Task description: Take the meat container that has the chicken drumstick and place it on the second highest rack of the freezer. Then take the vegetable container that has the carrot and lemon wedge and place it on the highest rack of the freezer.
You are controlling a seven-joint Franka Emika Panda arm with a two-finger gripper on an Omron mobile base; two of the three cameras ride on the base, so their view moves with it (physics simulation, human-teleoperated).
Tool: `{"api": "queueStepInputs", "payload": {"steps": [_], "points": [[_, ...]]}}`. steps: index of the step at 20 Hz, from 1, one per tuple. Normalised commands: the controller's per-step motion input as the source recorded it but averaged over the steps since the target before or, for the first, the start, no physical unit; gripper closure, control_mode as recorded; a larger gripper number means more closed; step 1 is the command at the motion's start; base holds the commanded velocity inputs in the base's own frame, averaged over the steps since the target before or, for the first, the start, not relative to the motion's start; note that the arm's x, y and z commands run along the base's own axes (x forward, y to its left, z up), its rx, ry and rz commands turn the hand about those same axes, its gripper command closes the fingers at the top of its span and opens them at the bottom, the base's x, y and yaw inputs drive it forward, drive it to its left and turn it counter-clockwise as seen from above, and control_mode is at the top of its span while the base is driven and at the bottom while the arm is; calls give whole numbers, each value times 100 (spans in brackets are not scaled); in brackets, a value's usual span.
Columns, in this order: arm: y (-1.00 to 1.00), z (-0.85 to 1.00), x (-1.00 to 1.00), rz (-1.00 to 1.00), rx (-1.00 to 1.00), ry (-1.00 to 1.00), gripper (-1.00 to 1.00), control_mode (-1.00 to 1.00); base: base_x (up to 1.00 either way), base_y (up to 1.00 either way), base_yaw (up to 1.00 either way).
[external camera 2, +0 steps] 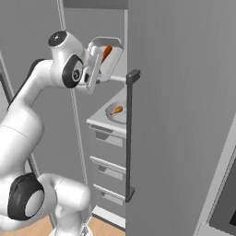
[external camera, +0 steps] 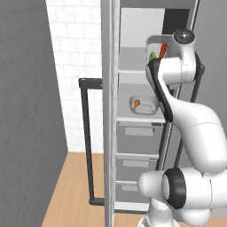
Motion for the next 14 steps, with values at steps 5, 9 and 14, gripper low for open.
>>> {"api": "queueStepInputs", "payload": {"steps": [5, 9, 14], "points": [[-16, -6, 75, 0, 0, 0, 100, -100, 0, 0, 0], [-24, -7, 68, 0, 0, 1, 100, -100, 0, 0, 0], [-30, -5, 52, 0, 0, 5, 100, -100, 0, 0, 0]]}}
